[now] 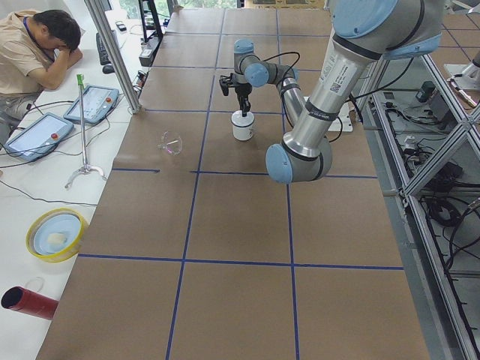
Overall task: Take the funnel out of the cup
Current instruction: 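Lower the white lid onto the mug's rim with the left gripper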
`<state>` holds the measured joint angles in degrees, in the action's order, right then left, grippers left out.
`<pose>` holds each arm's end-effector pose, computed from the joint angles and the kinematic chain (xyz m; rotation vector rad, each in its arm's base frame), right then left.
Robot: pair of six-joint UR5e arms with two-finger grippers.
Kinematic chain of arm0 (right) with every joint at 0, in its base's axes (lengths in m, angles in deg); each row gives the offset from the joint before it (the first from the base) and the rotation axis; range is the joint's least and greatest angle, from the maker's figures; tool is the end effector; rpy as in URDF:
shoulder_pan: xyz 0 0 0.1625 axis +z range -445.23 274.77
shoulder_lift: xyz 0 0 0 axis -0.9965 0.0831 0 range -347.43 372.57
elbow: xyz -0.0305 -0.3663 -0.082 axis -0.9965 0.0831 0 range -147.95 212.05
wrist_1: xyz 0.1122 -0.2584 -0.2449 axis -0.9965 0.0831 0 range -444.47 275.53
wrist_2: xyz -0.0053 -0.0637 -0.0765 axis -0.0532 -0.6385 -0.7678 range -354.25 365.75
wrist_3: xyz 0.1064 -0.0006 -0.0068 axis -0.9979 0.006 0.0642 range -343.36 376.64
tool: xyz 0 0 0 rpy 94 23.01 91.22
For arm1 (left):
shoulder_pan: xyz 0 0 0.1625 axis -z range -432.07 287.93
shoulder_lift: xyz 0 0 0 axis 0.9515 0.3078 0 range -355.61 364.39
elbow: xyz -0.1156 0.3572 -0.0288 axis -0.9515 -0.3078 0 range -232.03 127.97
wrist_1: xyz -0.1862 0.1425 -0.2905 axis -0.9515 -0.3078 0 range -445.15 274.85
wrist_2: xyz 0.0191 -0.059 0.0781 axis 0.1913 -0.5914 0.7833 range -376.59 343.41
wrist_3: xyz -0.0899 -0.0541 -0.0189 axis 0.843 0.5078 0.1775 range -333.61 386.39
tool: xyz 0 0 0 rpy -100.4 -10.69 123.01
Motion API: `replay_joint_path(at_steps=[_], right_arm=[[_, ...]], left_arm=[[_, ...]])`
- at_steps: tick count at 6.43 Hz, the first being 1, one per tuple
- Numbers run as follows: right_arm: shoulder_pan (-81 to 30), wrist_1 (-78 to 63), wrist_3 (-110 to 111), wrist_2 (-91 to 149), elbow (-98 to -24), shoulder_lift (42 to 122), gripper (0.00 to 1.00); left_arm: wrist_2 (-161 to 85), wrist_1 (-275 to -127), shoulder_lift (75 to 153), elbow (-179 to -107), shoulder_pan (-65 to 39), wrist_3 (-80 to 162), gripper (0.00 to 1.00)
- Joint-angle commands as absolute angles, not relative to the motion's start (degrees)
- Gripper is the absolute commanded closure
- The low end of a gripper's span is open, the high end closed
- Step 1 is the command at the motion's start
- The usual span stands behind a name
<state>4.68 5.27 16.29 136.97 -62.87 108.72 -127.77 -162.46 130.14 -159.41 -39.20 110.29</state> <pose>0.0625 -0.4066 0.6264 -0.0188 -0.7193 0.0105 0.4269 -0.3888 0.2000 -0.1013 0.7787 -0.3128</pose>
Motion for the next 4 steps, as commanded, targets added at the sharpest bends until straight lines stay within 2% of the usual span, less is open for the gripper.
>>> replay_joint_path(at_steps=[1, 2, 4], right_arm=[[4.7, 5.3, 16.3, 137.0, -62.9, 108.7, 0.0], [4.7, 5.3, 16.3, 137.0, -62.9, 108.7, 0.0], [4.7, 5.3, 16.3, 137.0, -62.9, 108.7, 0.0]], left_arm=[[-127.8, -162.5, 129.7, -159.8, -39.2, 110.4, 0.76], [-127.5, -162.5, 129.7, -160.1, -39.2, 110.8, 0.01], [-127.2, -162.4, 129.5, -162.5, -38.9, 109.4, 0.0]])
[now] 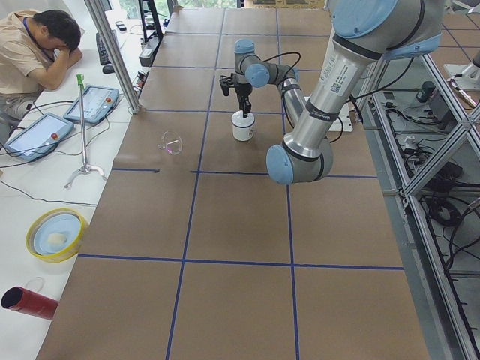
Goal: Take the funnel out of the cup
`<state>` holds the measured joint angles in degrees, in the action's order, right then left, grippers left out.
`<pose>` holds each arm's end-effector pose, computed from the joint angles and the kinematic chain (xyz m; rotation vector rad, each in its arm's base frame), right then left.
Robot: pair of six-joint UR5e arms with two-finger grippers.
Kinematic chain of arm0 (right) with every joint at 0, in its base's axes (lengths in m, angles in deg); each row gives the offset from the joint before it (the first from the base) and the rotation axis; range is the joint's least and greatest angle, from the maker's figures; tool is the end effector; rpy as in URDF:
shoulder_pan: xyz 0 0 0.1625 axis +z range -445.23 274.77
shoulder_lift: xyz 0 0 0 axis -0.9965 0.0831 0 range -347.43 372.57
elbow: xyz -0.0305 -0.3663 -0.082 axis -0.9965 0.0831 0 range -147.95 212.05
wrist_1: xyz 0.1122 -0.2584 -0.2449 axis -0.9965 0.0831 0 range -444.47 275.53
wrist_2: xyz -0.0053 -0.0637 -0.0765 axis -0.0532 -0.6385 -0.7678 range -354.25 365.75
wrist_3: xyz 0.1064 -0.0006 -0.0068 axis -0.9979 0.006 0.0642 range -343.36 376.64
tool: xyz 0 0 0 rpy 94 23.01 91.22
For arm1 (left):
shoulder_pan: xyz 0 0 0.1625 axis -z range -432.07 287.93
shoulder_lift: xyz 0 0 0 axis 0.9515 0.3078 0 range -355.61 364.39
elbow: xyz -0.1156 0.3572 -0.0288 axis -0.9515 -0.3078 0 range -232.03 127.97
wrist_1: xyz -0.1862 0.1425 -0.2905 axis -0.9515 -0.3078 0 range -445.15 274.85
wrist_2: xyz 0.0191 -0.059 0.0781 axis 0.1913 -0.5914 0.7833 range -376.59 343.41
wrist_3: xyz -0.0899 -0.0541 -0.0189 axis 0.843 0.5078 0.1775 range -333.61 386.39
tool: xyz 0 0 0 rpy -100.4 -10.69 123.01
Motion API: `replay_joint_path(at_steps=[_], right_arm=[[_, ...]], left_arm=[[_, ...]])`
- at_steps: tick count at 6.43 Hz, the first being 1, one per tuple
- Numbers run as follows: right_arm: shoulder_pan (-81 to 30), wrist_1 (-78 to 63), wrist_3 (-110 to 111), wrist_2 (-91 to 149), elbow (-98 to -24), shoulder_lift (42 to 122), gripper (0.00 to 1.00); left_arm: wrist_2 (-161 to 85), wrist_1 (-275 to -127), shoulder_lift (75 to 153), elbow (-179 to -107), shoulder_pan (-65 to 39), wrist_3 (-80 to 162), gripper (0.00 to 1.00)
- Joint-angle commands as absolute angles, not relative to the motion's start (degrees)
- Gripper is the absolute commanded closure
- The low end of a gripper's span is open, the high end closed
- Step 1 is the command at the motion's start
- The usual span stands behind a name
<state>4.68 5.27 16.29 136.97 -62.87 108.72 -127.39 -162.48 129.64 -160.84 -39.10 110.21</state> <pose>0.0625 -0.4066 0.6264 -0.0188 -0.7193 0.0105 0.4201 -0.3863 0.1964 -0.0878 0.7922 -0.3118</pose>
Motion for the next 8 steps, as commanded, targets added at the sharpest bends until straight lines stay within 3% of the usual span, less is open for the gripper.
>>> replay_joint_path(at_steps=[1, 3, 5, 8], right_arm=[[4.7, 5.3, 16.3, 137.0, -62.9, 108.7, 0.0], [4.7, 5.3, 16.3, 137.0, -62.8, 108.7, 0.0], [4.7, 5.3, 16.3, 137.0, -62.9, 108.7, 0.0], [4.7, 5.3, 16.3, 137.0, -62.9, 108.6, 0.0]], left_arm=[[-127.4, -162.3, 129.3, -166.6, -37.5, 105.1, 0.0], [-129.0, -162.2, 122.7, -174.2, -27.1, 88.9, 0.0], [-141.2, -162.3, 113.1, -173.8, -8.4, 58.9, 0.0], [-141.9, -162.4, 102.1, -161.0, 17.1, 11.2, 0.0]])
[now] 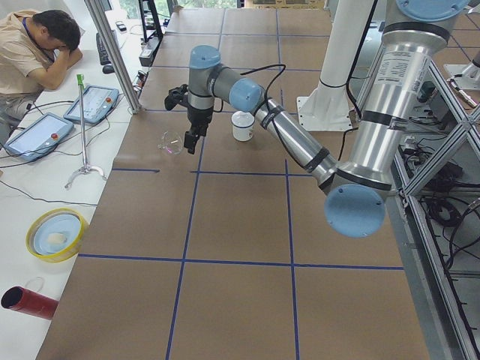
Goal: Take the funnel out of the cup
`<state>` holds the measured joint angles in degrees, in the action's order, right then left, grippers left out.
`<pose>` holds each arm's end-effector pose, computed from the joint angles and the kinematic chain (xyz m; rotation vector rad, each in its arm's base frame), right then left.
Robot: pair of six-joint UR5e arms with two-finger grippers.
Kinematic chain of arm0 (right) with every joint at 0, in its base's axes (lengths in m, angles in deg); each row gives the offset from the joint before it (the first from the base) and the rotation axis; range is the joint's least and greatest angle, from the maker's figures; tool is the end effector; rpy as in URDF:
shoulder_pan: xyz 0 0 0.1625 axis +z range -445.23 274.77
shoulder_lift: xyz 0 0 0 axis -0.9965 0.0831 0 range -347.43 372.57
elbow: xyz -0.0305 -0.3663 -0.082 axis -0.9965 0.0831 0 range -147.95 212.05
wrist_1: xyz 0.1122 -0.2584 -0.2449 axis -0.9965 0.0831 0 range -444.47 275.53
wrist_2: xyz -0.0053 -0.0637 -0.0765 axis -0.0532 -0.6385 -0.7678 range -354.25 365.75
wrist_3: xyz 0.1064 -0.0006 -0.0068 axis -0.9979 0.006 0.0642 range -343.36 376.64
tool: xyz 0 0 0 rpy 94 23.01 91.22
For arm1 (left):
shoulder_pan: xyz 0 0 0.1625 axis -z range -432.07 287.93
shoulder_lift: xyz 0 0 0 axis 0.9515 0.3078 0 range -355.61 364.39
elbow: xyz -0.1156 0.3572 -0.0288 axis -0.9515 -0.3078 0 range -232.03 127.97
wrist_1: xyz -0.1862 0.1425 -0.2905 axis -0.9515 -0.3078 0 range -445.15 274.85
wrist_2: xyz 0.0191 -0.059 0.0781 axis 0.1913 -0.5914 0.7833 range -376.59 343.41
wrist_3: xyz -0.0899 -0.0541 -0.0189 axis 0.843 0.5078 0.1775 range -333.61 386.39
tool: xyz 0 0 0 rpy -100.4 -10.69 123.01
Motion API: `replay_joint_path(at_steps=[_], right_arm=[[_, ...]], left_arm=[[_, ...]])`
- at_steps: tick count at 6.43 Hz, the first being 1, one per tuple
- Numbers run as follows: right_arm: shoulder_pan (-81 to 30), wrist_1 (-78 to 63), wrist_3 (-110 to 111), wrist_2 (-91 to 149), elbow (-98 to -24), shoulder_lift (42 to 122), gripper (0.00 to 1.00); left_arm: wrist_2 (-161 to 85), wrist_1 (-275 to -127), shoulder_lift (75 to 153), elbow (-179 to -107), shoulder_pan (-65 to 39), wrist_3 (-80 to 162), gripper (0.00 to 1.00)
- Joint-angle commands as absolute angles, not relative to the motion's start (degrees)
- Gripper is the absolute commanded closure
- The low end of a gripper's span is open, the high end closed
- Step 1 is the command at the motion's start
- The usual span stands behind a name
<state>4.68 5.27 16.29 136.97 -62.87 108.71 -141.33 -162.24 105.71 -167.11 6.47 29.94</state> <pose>0.0625 -0.4067 0.6263 -0.0186 -0.7193 0.0105 0.0244 -0.4858 0.3653 0.3167 0.6460 0.2562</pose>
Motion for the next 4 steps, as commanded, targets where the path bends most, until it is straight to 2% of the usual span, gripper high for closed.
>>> replay_joint_path(at_steps=[1, 2, 4], right_arm=[[4.7, 5.3, 16.3, 137.0, -62.9, 108.7, 0.0], [4.7, 5.3, 16.3, 137.0, -62.9, 108.7, 0.0], [4.7, 5.3, 16.3, 137.0, -62.9, 108.7, 0.0]], left_arm=[[-143.9, -162.2, 100.3, -154.9, 21.3, 5.7, 0.0], [-144.0, -162.4, 97.9, -148.4, 21.4, 5.1, 0.0], [-145.6, -163.1, 94.5, -146.5, 22.2, 6.5, 0.0]])
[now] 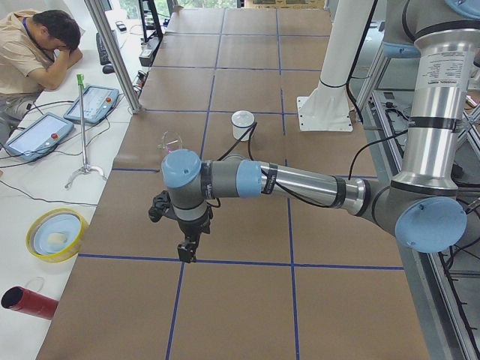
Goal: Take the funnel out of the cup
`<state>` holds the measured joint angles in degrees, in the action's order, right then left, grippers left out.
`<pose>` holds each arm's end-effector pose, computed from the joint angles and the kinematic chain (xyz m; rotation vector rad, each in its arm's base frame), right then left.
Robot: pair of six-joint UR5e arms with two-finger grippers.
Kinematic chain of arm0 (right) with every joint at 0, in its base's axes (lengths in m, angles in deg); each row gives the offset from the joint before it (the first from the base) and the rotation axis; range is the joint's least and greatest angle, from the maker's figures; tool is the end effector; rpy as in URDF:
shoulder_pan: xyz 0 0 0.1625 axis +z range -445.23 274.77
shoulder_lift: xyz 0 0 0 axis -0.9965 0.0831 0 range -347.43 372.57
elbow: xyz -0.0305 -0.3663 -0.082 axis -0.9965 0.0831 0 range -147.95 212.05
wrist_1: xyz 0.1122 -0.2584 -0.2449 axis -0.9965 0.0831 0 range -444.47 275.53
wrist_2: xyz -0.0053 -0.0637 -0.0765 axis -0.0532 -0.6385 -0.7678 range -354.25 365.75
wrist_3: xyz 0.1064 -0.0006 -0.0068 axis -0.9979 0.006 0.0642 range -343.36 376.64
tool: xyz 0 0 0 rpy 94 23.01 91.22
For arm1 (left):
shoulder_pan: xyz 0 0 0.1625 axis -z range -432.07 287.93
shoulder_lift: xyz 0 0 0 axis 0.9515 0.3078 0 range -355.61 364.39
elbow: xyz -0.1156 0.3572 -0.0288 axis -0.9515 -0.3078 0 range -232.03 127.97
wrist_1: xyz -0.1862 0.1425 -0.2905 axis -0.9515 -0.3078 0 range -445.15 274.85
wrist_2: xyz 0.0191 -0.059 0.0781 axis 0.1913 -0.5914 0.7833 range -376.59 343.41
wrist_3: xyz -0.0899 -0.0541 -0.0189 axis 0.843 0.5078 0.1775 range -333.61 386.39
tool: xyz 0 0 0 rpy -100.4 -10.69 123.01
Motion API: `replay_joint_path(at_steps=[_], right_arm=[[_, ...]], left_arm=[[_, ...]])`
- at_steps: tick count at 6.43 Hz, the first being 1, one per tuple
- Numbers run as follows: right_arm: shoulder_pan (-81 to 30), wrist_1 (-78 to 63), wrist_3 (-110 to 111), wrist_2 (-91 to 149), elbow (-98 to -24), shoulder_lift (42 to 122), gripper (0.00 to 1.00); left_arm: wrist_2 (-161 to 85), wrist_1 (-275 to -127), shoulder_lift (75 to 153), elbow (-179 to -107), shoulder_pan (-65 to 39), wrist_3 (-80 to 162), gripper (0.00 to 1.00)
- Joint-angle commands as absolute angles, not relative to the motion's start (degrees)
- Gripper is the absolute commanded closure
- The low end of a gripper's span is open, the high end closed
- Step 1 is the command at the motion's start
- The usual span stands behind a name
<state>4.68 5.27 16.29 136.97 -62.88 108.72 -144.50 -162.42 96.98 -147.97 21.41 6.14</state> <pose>0.0625 -0.4067 0.6263 -0.0186 -0.7193 0.0105 -0.0953 -0.4502 0.5780 0.0672 0.6637 0.2574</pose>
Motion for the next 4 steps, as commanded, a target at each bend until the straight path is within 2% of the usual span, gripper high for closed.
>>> replay_joint_path(at_steps=[1, 4], right_arm=[[4.7, 5.3, 16.3, 137.0, -62.8, 108.7, 0.0], [4.7, 5.3, 16.3, 137.0, -62.9, 108.7, 0.0]], left_arm=[[-146.1, -163.5, 92.9, -146.9, 22.3, 10.2, 0.0], [-150.8, -163.5, 92.2, -147.2, 22.5, 12.3, 0.0]])
